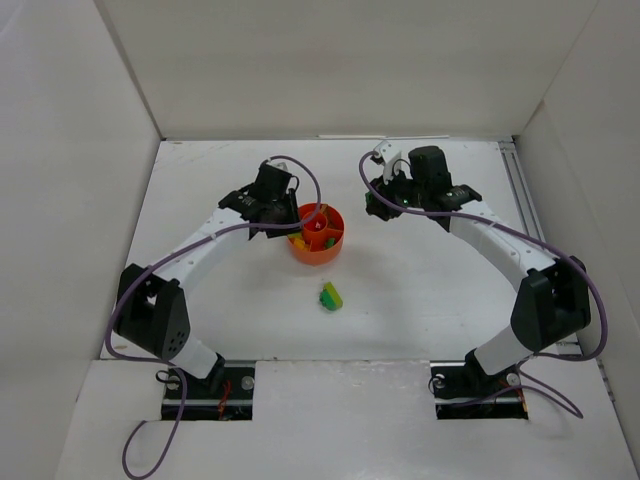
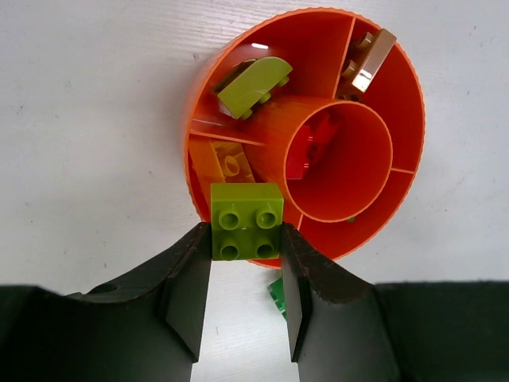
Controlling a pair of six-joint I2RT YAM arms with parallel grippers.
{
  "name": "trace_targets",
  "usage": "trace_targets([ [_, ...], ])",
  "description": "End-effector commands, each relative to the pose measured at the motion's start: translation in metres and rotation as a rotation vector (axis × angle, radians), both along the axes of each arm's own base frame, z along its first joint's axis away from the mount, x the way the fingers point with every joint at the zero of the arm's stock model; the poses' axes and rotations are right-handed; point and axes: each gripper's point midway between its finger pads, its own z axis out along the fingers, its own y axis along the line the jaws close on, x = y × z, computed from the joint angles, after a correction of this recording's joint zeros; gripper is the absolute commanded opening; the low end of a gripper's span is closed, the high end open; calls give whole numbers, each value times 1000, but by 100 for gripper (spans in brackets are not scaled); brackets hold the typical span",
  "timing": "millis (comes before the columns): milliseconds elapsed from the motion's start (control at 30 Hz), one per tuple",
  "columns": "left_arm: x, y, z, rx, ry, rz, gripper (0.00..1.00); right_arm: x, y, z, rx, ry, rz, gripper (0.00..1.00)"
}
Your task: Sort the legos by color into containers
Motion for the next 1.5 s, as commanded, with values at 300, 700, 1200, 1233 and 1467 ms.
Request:
trace_targets([
  [300, -5, -1, 19, -28, -45, 9, 0, 7, 16, 26, 37, -80, 48, 0],
  [700, -4, 1, 19, -21, -49, 14, 0, 5, 15, 28, 37, -80, 48, 0],
  [1200, -5, -1, 19, -21, -50, 18, 0, 5, 10, 28, 31, -87, 43, 0],
  [1233, -5, -1, 19, -21, -50, 18, 0, 5, 10, 28, 31, -86, 43, 0],
  [1467, -1, 6, 26, 4, -78, 47, 0, 4, 11, 28, 36, -85, 51, 0],
])
